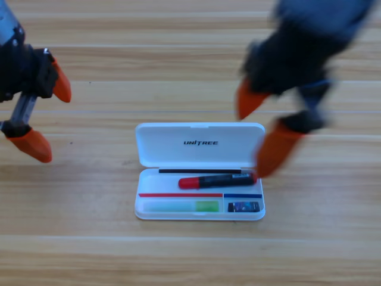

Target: Clean up eraser and pencils

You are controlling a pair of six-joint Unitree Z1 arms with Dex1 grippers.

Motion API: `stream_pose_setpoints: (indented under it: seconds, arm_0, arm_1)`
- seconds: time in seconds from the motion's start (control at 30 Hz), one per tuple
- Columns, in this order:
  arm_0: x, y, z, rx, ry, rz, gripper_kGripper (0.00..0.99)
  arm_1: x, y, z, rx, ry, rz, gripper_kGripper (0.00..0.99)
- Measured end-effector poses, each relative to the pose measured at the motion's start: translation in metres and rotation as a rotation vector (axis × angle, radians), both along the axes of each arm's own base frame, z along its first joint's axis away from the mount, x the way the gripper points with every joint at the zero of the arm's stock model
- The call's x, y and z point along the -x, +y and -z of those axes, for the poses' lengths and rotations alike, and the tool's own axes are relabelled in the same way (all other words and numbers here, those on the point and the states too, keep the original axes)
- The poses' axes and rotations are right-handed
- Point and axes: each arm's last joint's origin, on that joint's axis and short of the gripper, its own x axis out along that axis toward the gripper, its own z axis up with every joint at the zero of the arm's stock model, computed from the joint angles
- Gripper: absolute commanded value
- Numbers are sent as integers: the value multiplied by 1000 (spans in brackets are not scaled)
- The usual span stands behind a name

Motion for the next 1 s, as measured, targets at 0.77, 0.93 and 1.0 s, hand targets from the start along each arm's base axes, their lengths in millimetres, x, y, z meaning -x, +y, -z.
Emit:
stream_pose_setpoints:
  seconds: [0.77,0.93,1.0]
  arm_0:
    - [-107,-31,3,79,-90,-110,0]
    - [-129,-38,19,79,-85,-122,0]
    - [-136,-42,26,92,-87,-129,0]
  arm_1:
    - [98,-121,-16,-509,25,102,946]
    - [98,-120,-15,-512,25,94,946]
    - [98,-120,-15,-512,28,91,946]
